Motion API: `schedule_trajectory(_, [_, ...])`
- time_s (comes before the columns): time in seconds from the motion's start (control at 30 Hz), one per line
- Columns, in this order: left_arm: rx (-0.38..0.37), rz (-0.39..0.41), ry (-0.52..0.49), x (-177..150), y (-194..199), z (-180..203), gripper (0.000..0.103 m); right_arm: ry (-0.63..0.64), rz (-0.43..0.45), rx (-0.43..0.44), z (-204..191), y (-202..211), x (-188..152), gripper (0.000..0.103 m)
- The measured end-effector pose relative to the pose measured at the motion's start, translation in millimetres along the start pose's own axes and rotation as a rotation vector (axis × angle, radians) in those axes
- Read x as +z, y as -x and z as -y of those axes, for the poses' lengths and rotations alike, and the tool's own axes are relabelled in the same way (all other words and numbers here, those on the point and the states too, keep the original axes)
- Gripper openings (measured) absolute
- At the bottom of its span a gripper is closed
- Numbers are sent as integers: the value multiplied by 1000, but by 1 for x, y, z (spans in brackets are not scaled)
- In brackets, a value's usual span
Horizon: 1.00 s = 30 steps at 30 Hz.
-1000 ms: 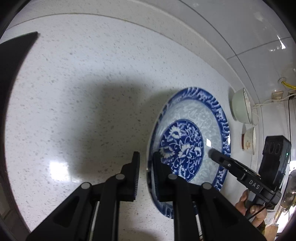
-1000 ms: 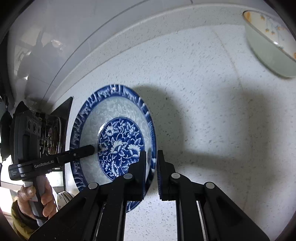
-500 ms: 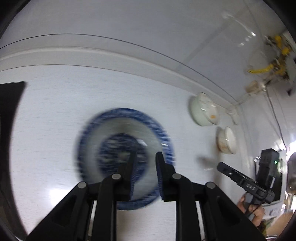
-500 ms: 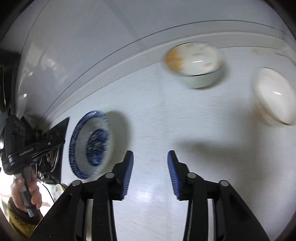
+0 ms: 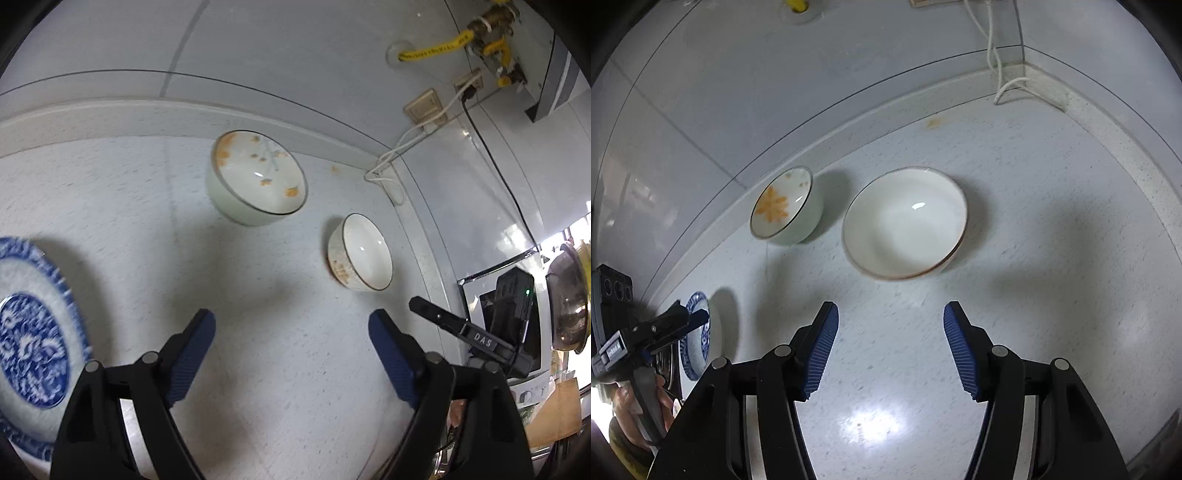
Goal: Organize plates and bowls
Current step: 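Set the blue bowl down, open the right tool, reach the white bowl, then grip the large white gold-rimmed bowl and lower it into the blue bowl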
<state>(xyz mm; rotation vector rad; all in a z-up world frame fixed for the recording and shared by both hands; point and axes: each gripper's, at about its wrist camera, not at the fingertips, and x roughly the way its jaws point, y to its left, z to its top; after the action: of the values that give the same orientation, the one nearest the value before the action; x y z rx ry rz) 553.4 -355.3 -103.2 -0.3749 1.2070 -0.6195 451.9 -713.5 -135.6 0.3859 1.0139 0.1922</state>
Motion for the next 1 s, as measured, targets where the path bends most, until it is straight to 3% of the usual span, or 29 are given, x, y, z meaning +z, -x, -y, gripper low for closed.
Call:
schedule_trajectory(0.17, [-23, -52, 35, 19, -54, 22, 85, -10, -4, 0, 19, -16, 31, 55])
schedule_trajectory(0.47, [-25, -135, 138, 41, -144, 34, 83, 2, -104, -14, 36, -65, 64, 55])
schedule_trajectory(0.53, [-11, -165, 166, 44, -163, 35, 65, 2, -124, -24, 39, -74, 67, 55])
schedule_trajectory(0.6, [-8, -203, 181, 45, -179, 37, 55, -8, -140, -22, 44, -81, 67, 50])
schedule_trajectory(0.73, [-13, -228, 185, 46, -199, 40, 30, -28, -163, -7, 52, -91, 64, 22])
schedule_trajectory(0.8, [-65, -223, 207, 45, -204, 41, 21, -33, -170, -10, 55, -94, 62, 15])
schedule_trajectory(1.0, [-68, -216, 226, 36, -201, 40, 20, -53, -163, 0, 56, -88, 51, 12])
